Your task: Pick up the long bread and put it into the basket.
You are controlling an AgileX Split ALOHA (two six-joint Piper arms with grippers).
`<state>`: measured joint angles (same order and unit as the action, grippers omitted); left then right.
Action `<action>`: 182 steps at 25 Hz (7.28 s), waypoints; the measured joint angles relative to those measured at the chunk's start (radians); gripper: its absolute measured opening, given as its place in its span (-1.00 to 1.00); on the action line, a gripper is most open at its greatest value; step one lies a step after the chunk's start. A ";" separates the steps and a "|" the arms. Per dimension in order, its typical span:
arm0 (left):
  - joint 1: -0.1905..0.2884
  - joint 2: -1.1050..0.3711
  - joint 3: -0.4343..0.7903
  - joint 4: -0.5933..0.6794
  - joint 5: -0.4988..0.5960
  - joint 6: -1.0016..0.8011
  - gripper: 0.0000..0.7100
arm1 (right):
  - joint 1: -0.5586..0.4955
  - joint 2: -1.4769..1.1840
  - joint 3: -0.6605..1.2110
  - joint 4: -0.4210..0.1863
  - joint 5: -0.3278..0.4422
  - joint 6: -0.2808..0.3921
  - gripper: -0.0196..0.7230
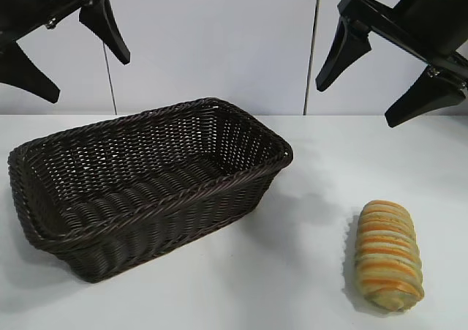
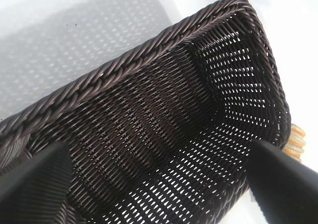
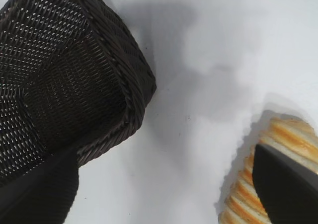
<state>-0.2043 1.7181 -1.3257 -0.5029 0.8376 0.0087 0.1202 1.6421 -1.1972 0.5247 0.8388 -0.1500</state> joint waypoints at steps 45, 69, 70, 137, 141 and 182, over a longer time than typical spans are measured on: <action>-0.029 0.014 0.337 0.289 -0.158 -0.327 0.93 | 0.000 0.000 0.000 -0.001 0.008 0.000 0.86; -0.029 0.081 0.313 0.234 -0.249 -0.274 -0.71 | 0.000 0.000 0.000 0.008 0.007 0.004 0.86; -0.029 0.081 0.299 0.238 -0.231 -0.267 -0.71 | 0.000 0.000 0.000 0.008 0.007 0.004 0.86; 0.041 0.311 -0.637 0.425 0.396 -0.045 0.95 | 0.000 0.000 0.000 0.018 0.034 0.007 0.84; 0.163 0.309 -0.641 0.427 0.398 -0.039 0.95 | 0.000 0.000 0.000 0.018 0.034 0.007 0.84; 0.249 -0.826 -0.186 0.515 0.383 0.175 0.95 | 0.000 -0.018 -0.015 0.017 0.034 -0.012 0.84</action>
<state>0.0445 0.8920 -1.5121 0.0124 1.2209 0.1833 0.1202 1.6240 -1.2124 0.5420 0.8730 -0.1618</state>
